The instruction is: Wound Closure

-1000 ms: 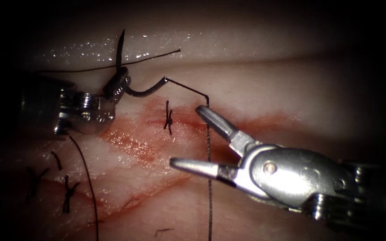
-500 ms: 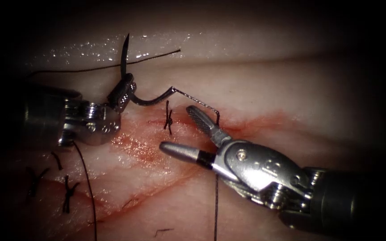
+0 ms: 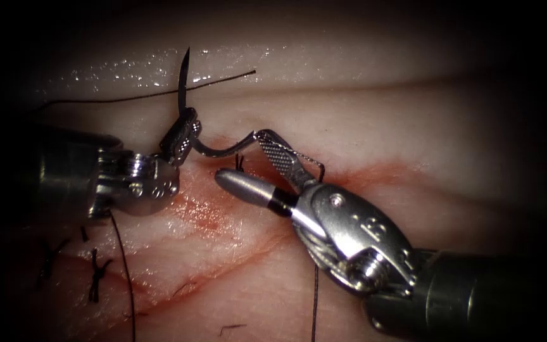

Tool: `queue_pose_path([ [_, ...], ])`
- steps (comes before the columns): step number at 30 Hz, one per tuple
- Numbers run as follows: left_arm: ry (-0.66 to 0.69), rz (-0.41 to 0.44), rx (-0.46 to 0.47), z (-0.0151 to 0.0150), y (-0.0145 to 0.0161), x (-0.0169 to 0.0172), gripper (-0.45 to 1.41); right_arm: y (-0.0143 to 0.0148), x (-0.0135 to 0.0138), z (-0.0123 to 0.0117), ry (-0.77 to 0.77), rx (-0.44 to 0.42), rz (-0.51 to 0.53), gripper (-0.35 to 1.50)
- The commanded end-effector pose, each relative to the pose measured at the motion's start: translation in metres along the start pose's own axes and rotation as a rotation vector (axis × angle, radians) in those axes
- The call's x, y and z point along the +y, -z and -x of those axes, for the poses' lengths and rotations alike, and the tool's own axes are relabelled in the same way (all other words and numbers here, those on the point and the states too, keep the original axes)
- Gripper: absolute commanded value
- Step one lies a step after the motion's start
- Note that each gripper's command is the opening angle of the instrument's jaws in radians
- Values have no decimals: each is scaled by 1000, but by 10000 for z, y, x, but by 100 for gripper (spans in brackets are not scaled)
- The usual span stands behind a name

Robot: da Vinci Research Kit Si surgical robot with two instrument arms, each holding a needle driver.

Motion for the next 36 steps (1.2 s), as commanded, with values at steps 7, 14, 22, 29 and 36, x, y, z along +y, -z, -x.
queue_pose_path([
  [7,4,-7,25,-14,2,6,-45,-11,-3,5,-7,14,8,69],
  [14,4,-13,39,-22,5,7,-37,-9,-5,7,-43,48,11,-35],
  [22,-2,-18,94,-26,18,6,64,5,8,2,-41,26,66,-35],
  [29,85,133,226,-25,26,-13,78,28,36,-12,82,-72,-22,-35],
  [36,371,513,320,-10,32,-49,26,53,51,-25,367,-209,-246,-35],
])
